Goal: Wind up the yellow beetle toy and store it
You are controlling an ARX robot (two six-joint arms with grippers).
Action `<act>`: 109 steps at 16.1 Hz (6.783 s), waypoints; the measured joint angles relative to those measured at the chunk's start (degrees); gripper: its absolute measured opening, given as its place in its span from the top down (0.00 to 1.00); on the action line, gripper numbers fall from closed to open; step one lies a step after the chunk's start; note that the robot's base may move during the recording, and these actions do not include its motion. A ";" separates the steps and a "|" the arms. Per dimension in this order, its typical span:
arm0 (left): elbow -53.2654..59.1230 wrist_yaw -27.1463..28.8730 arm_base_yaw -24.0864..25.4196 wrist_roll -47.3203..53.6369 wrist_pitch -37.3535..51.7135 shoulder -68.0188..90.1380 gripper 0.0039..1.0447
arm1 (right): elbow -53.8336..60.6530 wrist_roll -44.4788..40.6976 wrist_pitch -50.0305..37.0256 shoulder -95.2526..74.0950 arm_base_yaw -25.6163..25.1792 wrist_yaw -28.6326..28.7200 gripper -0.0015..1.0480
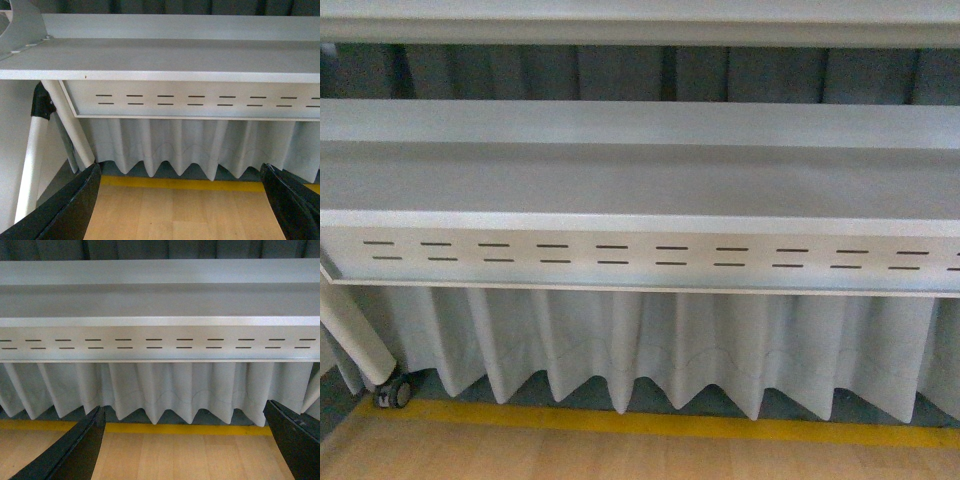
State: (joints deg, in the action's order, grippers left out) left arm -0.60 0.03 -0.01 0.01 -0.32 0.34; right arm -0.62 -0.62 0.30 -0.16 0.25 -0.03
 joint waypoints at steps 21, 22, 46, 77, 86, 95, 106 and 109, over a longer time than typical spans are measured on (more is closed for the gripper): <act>0.00 -0.02 0.00 0.00 0.09 0.00 0.06 | 0.00 0.00 -0.07 0.00 0.00 0.02 0.06; 0.00 -0.04 0.00 0.02 0.11 0.00 0.06 | 0.00 0.02 -0.04 0.02 0.00 0.02 0.06; 0.00 0.00 0.00 0.00 0.13 0.00 0.06 | 0.00 0.04 -0.11 -0.02 0.00 0.02 0.06; 0.00 0.04 0.00 0.00 0.13 0.00 0.06 | -0.79 2.84 3.19 -1.22 -3.06 6.80 0.06; 0.00 0.02 0.00 0.00 0.11 0.00 0.06 | -30.71 4.98 -54.86 -87.34 -22.10 34.29 0.06; 0.00 0.00 0.00 0.00 0.11 0.00 0.06 | -61.48 -58.25 -1.25 -112.15 -12.17 51.78 0.06; 0.00 -0.02 0.00 0.00 0.09 0.00 0.06 | -82.40 -92.30 34.45 -130.05 -7.30 46.99 0.06; 0.00 0.00 0.00 0.00 0.11 0.00 0.06 | -85.46 -95.08 37.20 -133.07 -6.12 44.78 0.06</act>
State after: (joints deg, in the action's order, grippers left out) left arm -0.60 0.03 -0.01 0.01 -0.21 0.34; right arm -86.08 -95.70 37.50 -133.23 -5.87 44.75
